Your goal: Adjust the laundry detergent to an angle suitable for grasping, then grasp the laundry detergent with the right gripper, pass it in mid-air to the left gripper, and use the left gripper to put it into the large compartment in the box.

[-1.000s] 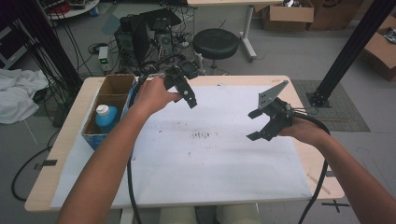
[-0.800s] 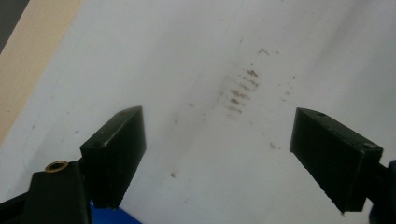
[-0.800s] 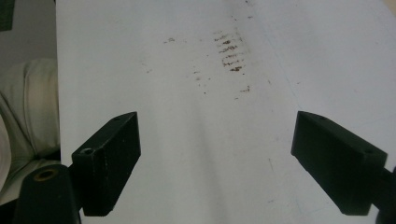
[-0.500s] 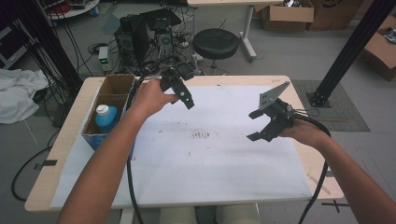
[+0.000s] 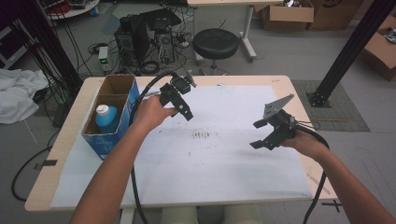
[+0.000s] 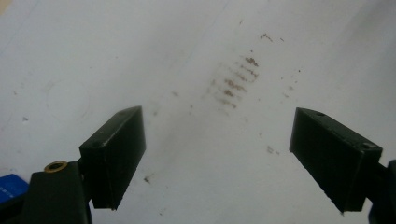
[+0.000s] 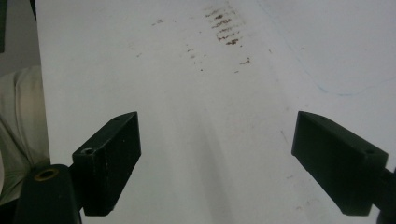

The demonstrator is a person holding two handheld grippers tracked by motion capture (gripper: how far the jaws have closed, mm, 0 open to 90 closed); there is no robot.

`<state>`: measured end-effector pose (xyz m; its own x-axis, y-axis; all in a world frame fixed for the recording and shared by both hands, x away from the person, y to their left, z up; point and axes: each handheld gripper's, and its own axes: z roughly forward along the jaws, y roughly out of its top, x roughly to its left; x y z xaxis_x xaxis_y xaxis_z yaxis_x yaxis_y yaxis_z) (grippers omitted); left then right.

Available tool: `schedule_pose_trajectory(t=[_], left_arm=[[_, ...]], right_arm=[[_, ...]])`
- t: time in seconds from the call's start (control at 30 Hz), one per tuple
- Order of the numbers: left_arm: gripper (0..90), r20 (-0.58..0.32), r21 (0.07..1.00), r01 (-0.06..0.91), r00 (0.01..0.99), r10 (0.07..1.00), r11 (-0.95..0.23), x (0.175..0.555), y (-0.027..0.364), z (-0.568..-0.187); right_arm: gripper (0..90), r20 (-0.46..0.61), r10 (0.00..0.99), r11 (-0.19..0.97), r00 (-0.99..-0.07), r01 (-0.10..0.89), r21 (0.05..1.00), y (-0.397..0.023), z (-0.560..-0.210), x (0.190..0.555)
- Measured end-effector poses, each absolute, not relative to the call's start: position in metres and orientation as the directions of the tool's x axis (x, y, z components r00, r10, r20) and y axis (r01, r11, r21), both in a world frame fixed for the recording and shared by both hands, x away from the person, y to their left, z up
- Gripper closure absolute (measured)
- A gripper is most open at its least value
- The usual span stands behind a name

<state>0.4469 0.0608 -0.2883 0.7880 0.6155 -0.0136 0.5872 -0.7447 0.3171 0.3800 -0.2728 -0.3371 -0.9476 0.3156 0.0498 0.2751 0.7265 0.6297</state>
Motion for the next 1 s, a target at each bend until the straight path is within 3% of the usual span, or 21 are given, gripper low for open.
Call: schedule_pose_trajectory(t=[1.0], left_arm=[[19.4, 0.019, 0.354, 0.556, 0.799, 0.600, -0.752, 0.430, 0.058, -0.274]], right_arm=[[15.5, 0.004, 0.304, 0.729, -0.953, 0.235, 0.643, -0.263, -0.310, 0.370]])
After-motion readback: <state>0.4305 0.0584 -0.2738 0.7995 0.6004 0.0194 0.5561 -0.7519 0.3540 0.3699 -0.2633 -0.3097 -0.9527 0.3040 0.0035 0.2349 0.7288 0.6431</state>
